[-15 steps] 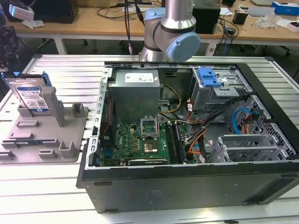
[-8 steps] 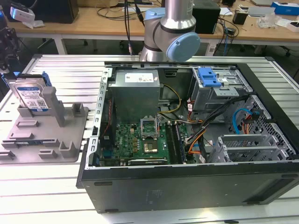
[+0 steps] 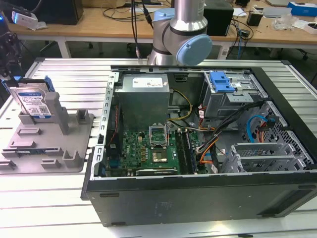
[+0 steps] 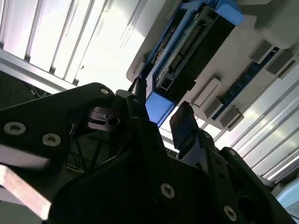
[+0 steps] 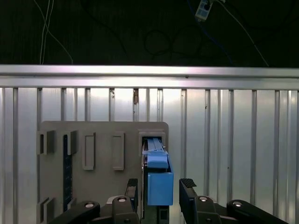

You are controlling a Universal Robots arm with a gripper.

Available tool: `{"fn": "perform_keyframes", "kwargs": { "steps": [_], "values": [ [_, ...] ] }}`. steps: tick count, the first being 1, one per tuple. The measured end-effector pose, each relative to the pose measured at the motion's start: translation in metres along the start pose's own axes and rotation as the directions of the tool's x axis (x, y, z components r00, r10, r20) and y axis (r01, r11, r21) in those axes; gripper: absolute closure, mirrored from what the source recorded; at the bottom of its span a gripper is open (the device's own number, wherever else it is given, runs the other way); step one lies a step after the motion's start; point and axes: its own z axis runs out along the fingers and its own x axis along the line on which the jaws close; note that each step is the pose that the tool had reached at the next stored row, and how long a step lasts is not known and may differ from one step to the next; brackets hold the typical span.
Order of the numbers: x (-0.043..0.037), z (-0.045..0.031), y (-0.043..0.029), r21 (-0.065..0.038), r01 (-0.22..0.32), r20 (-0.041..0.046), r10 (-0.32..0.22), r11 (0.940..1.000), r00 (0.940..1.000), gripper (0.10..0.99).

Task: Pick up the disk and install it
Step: 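Pick up the disk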

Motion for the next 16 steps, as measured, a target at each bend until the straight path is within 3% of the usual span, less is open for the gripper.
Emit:
{"fn": "perform_keyframes", "kwargs": {
  "steps": [16],
  "values": [
    [0.0000, 0.0087, 0.0006, 0.000, 0.000, -0.0001, 0.000, 1.0000, 1.0000, 0.604]
  ]
}}
